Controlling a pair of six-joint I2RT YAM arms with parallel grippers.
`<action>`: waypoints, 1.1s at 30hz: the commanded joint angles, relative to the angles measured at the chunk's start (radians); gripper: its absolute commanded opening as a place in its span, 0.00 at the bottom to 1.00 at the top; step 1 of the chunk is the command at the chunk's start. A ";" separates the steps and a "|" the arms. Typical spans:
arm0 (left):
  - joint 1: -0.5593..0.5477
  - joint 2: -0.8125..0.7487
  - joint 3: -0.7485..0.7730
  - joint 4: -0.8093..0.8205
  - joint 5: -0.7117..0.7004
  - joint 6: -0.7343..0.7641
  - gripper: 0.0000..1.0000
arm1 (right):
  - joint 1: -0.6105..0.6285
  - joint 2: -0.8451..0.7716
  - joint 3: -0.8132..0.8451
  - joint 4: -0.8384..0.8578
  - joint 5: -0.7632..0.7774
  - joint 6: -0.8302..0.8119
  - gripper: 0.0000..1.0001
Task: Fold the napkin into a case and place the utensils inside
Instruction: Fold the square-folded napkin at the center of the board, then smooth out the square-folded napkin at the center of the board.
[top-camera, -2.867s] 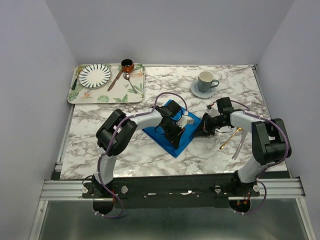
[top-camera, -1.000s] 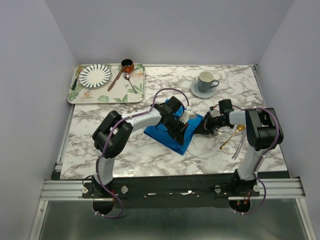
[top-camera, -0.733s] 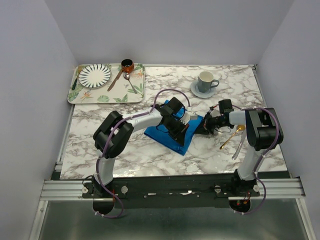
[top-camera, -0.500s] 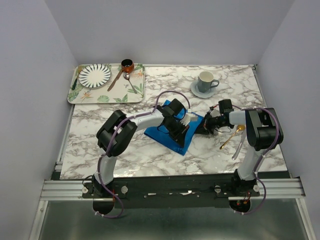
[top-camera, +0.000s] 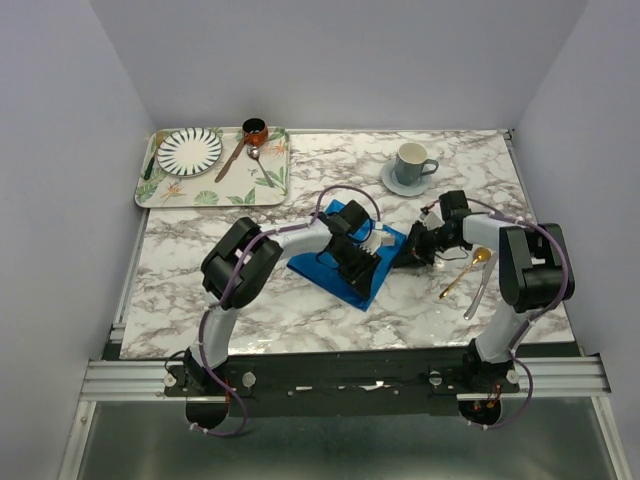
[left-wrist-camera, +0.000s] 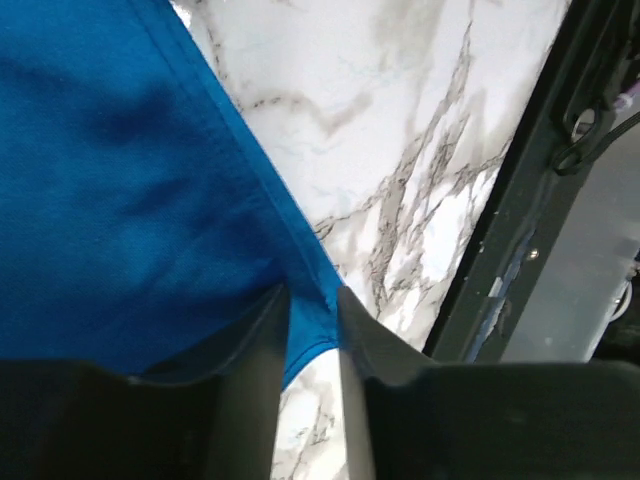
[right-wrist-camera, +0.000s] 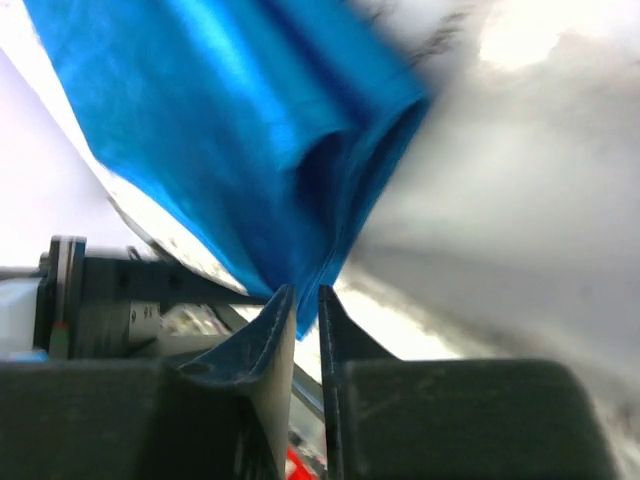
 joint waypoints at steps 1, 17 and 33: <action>0.005 -0.079 -0.036 -0.038 -0.026 0.098 0.51 | -0.020 -0.090 0.119 -0.291 0.043 -0.231 0.27; 0.112 -0.343 -0.155 -0.110 -0.066 0.259 0.58 | -0.027 0.155 0.699 -0.513 0.119 -0.650 0.73; 0.243 -0.275 -0.160 -0.101 -0.097 0.238 0.52 | -0.010 0.319 0.640 -0.416 0.144 -0.636 0.47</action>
